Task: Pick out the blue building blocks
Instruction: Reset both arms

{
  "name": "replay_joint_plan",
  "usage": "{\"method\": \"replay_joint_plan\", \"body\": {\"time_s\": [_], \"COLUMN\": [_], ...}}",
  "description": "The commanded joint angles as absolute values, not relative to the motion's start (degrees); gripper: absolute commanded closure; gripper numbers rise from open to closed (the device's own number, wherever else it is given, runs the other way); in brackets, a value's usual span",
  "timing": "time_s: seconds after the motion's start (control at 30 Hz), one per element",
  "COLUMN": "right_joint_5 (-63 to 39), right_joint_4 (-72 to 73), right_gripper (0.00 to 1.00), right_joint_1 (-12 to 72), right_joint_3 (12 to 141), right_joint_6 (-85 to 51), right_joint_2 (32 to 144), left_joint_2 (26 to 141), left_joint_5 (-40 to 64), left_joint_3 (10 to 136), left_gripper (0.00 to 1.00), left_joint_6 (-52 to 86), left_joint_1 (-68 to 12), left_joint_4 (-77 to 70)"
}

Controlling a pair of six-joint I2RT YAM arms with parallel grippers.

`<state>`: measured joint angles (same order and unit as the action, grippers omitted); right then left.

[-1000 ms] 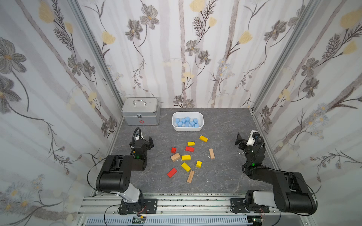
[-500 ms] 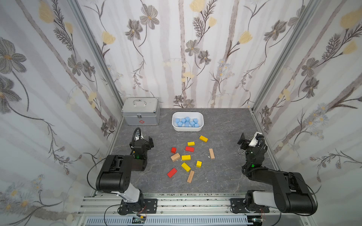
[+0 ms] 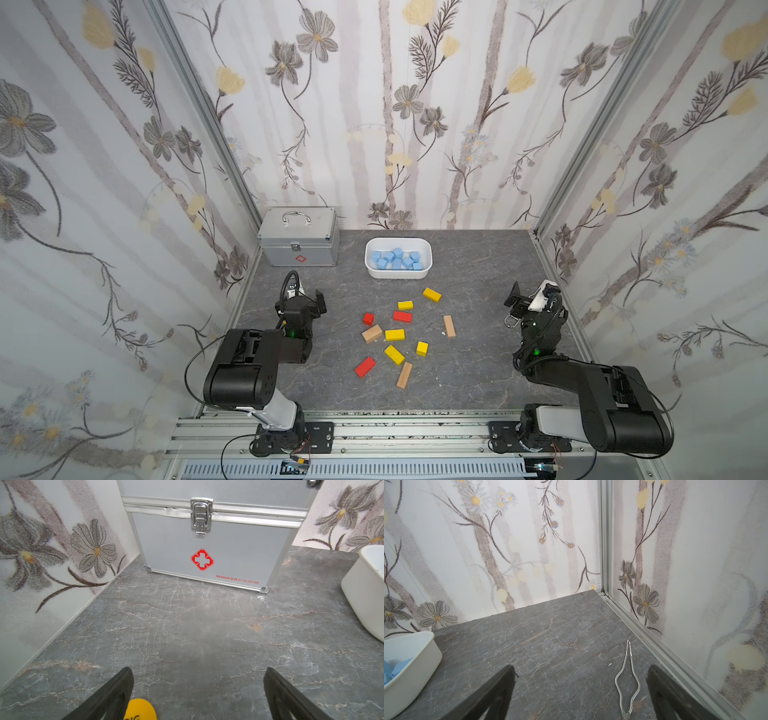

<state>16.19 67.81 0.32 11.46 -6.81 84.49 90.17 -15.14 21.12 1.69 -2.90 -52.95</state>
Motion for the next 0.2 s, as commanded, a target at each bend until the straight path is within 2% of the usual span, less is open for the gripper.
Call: {"method": "replay_joint_plan", "body": {"time_s": [0.0, 0.17], "right_joint_5": [16.66, 16.7], "right_joint_4": [70.14, 70.15], "right_gripper": [0.0, 0.0], "right_joint_1": [0.35, 0.38], "right_joint_3": [11.51, 11.47], "right_joint_6": [-6.9, -7.0], "right_joint_2": [84.38, 84.37], "left_joint_2": [90.43, 90.3], "left_joint_5": [-14.59, -14.51], "left_joint_3": [21.27, 21.31], "left_gripper": [0.0, 0.0], "left_joint_6": [1.65, 1.66], "left_joint_1": [-2.82, -2.81], "left_joint_4": [-55.31, -55.32]}}
